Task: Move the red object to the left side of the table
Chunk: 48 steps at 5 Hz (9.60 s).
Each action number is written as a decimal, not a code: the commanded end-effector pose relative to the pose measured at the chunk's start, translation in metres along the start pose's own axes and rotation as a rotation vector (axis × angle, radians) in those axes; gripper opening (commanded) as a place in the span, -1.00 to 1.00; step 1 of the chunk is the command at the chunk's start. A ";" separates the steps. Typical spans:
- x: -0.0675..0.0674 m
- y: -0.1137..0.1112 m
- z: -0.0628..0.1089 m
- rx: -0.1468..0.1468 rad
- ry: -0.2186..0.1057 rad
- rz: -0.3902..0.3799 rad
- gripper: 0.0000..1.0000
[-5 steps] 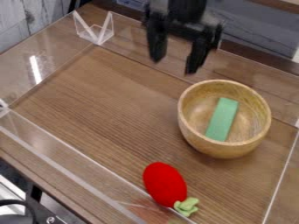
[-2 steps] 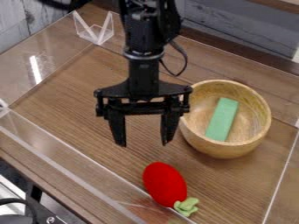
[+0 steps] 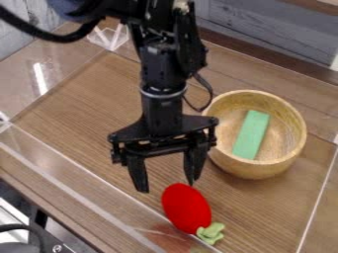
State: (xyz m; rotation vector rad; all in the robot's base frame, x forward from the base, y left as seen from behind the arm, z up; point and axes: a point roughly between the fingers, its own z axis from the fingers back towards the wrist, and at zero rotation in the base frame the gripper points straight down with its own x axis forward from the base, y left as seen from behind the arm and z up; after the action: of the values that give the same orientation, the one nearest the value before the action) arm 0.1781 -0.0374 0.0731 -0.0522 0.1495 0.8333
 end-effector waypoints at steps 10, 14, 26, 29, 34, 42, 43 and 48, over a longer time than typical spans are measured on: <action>-0.019 -0.005 -0.061 0.116 -0.124 0.254 1.00; -0.002 -0.001 -0.029 0.159 -0.125 0.247 1.00; 0.098 0.051 0.024 -0.026 -0.063 0.502 -1.00; 0.080 0.052 0.026 -0.012 -0.063 0.418 -1.00; 0.038 0.022 0.029 -0.036 -0.058 0.573 -1.00; 0.181 0.069 -0.002 -0.115 0.015 0.817 1.00; 0.187 0.064 -0.003 -0.112 0.039 0.828 1.00; 0.231 0.089 0.001 -0.131 0.142 0.940 -1.00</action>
State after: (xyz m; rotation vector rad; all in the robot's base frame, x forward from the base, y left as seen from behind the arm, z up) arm 0.2611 0.1839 0.0277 -0.1605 0.3063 1.7733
